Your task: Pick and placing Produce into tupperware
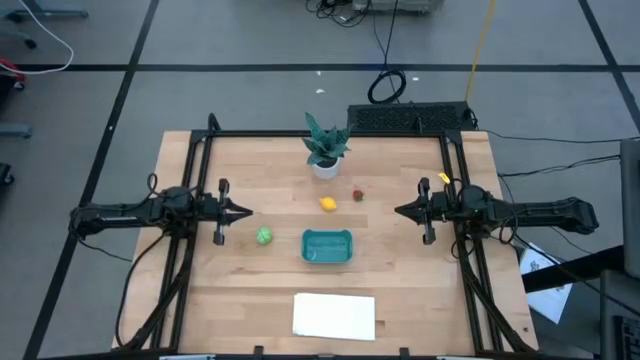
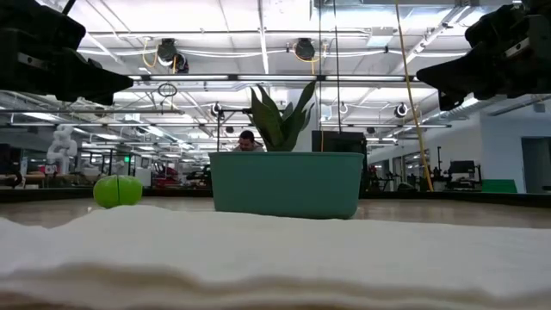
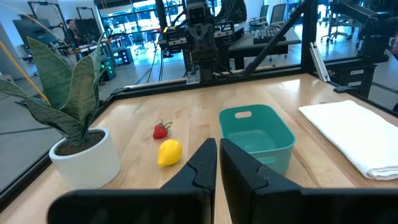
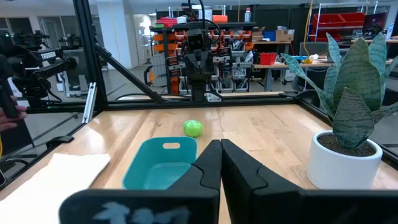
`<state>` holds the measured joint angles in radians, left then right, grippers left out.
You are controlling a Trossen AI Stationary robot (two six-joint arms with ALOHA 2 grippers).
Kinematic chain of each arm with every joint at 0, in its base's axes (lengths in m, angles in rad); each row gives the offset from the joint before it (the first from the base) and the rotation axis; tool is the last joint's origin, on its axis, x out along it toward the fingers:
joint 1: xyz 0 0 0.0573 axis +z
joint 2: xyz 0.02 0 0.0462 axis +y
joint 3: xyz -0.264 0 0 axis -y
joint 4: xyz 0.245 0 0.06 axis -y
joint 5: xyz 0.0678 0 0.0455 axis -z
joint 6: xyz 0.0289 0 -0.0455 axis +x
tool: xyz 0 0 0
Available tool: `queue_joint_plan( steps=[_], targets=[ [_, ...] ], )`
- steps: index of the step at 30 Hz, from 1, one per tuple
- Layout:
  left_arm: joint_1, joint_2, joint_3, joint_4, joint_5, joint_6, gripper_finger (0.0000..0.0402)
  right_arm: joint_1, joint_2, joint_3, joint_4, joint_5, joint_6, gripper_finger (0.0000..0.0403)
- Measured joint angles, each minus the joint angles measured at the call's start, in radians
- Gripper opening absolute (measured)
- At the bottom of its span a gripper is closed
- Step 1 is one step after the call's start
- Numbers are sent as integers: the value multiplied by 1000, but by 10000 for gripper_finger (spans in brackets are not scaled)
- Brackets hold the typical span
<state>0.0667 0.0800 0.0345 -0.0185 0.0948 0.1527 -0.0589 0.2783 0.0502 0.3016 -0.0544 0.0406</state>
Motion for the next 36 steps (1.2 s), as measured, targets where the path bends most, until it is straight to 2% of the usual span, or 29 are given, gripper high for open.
queue_joint_plan(
  steps=[12,21,29,36],
  targets=[
    [0,0,0,29,0,19,26,0,0,0,2,0,0,0],
    [0,0,0,30,0,-75,26,0,0,0,32,0,0,0],
    [0,0,0,48,-10,-80,26,0,0,0,31,0,3,0],
    [0,0,0,66,-10,-85,26,0,0,0,30,0,-64,0]
  ],
)
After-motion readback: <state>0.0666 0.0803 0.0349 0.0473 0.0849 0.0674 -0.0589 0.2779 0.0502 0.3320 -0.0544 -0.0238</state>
